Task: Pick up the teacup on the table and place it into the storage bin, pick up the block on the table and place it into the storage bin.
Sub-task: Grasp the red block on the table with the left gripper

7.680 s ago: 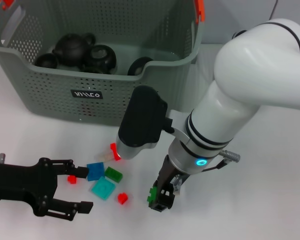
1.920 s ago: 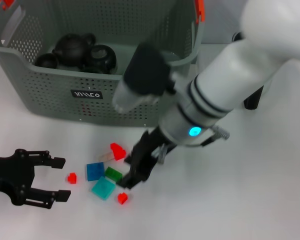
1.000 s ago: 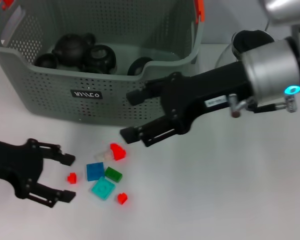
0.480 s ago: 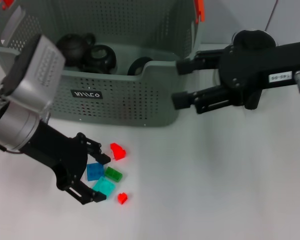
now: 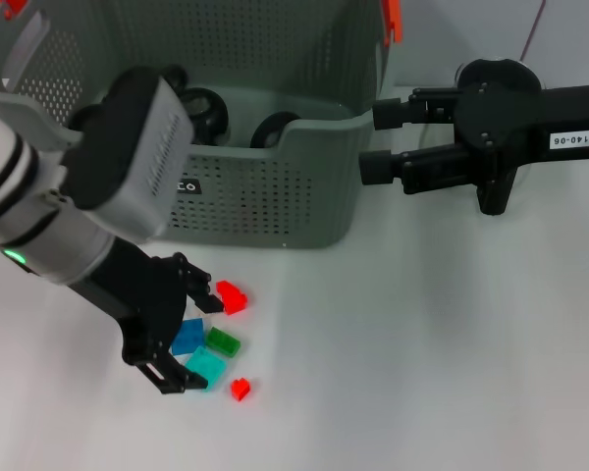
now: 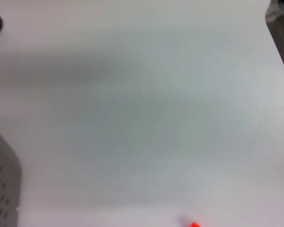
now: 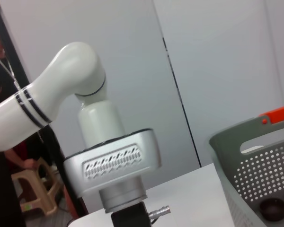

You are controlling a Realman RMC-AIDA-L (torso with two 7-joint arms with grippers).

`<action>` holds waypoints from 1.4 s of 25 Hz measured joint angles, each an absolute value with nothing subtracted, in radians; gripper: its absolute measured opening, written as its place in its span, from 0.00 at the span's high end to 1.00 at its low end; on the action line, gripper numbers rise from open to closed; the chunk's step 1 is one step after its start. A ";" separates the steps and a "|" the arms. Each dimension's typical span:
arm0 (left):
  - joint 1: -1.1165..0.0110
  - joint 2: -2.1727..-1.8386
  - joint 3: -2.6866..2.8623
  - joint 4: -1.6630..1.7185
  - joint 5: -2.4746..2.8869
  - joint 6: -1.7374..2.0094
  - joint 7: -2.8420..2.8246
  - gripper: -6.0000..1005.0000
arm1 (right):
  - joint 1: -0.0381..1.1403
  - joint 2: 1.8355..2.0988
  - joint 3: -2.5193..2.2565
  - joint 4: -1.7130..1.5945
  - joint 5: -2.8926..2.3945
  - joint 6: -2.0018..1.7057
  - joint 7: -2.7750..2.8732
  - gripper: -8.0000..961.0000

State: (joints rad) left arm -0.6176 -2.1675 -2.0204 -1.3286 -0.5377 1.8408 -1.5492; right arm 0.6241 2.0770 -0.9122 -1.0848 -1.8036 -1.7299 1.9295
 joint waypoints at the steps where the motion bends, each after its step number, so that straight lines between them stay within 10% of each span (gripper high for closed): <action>1: -0.615 -2.168 -1.996 -1.331 -0.536 1.832 -1.550 0.15 | 0.624 2.077 -0.910 -1.081 -1.804 -1.727 1.929 0.02; 35: -0.635 -2.175 -1.469 -1.278 -0.517 1.614 -1.607 0.17 | 0.619 2.069 -0.905 -0.978 -1.798 -1.675 1.887 0.02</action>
